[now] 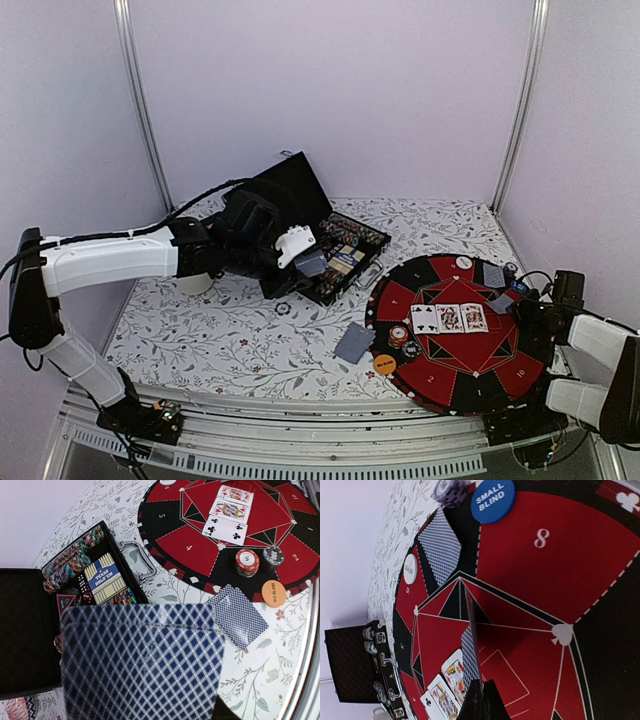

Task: Distribute texas hold em gaming equipment
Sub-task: Place the poker card in the community card area.

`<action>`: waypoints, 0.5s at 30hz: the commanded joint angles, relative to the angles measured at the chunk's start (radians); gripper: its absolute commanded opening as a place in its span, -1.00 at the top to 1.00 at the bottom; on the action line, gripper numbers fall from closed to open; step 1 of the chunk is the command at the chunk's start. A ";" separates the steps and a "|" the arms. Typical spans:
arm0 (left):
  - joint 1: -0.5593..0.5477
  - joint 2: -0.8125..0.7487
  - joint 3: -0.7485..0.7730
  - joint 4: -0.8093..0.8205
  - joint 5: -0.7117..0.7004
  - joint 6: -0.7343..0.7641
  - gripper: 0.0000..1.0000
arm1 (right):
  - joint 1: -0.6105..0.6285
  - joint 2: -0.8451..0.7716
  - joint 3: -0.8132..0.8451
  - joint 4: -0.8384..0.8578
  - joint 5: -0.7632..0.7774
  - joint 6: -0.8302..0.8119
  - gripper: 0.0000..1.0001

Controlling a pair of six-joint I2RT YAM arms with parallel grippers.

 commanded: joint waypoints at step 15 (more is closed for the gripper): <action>-0.006 0.004 -0.012 0.015 0.013 -0.001 0.12 | -0.002 -0.016 -0.111 0.090 0.041 0.131 0.96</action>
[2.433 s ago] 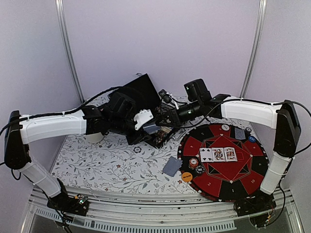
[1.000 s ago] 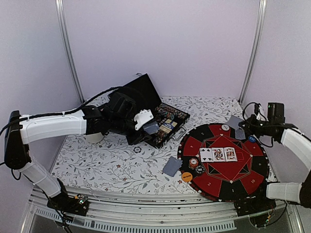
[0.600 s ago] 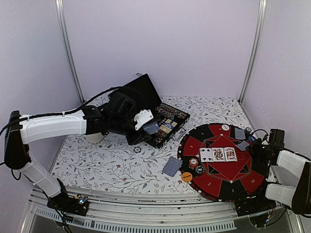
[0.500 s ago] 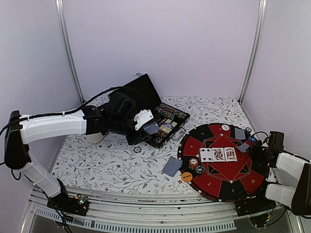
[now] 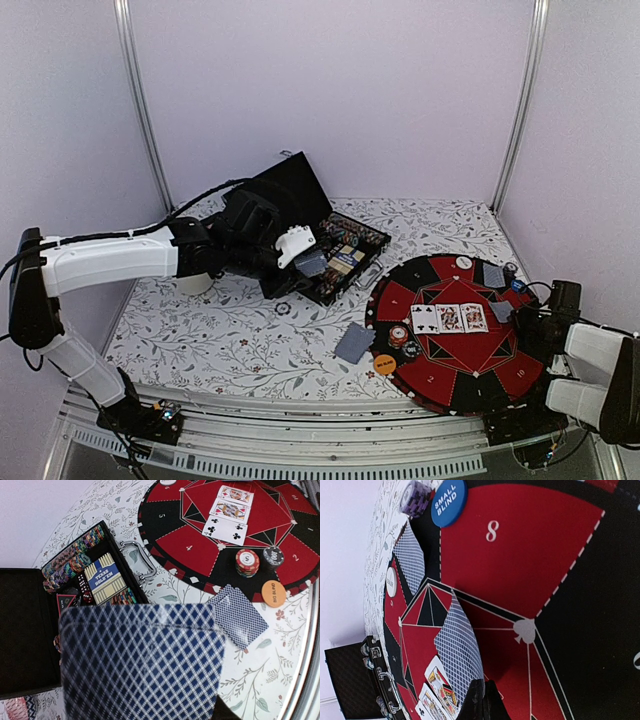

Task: Distribute texas hold em gaming equipment
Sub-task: Place the poker card in the community card area.

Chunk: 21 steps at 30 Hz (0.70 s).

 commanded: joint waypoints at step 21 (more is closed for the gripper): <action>-0.007 0.003 -0.009 0.010 0.014 0.000 0.12 | -0.002 -0.074 -0.066 -0.002 -0.089 0.119 0.40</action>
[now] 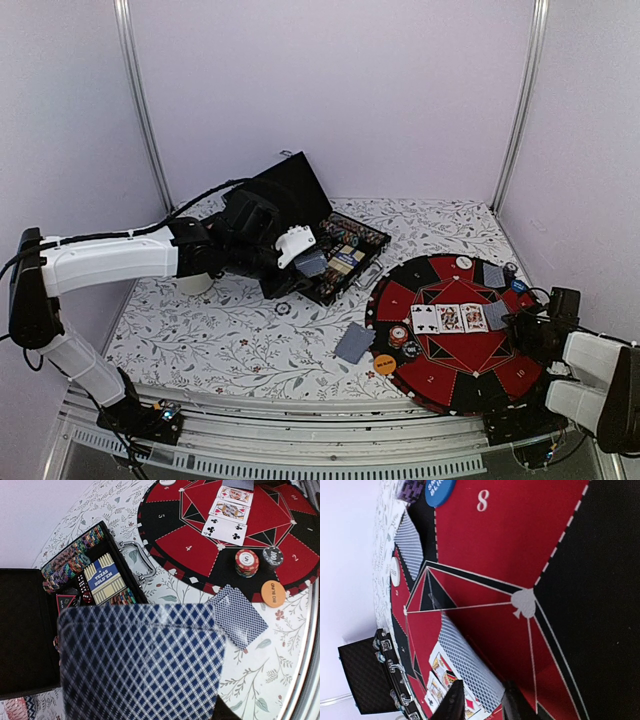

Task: Distribute texas hold em gaming equipment
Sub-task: Place the poker card in the community card area, then pick up the poker card from the face-down deck piles.

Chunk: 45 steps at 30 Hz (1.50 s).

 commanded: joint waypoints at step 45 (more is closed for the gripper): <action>-0.012 -0.021 -0.021 0.022 0.060 0.017 0.12 | 0.891 0.623 0.951 0.122 -0.424 -0.721 -0.96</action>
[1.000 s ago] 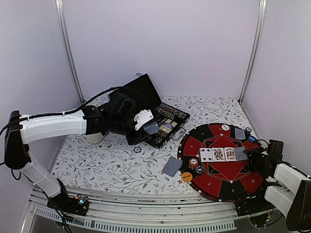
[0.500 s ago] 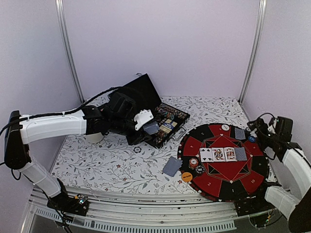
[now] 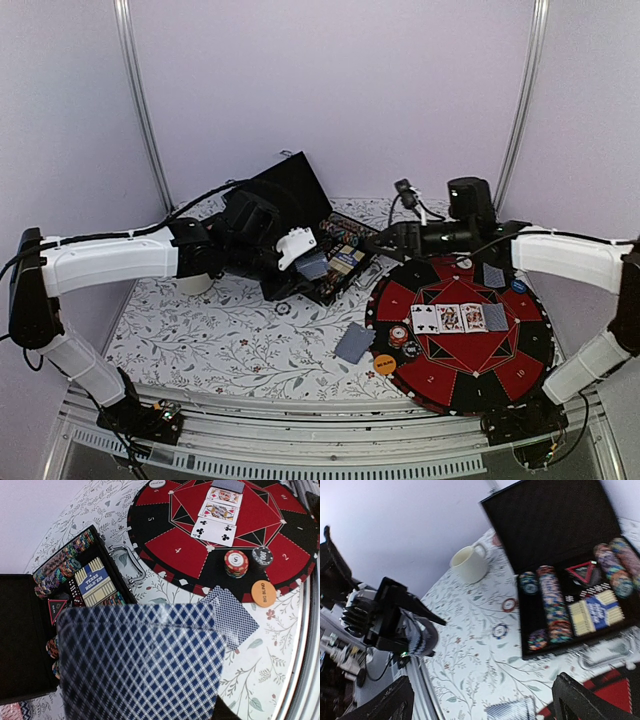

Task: Distribute texas hold em gaming equipment
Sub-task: Pick up the poker card from the face-down deck piles.

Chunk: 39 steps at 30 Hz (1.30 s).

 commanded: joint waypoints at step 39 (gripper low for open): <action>-0.011 -0.026 -0.032 0.035 -0.015 0.015 0.13 | 0.192 0.393 0.431 -0.183 -0.053 -0.225 -0.05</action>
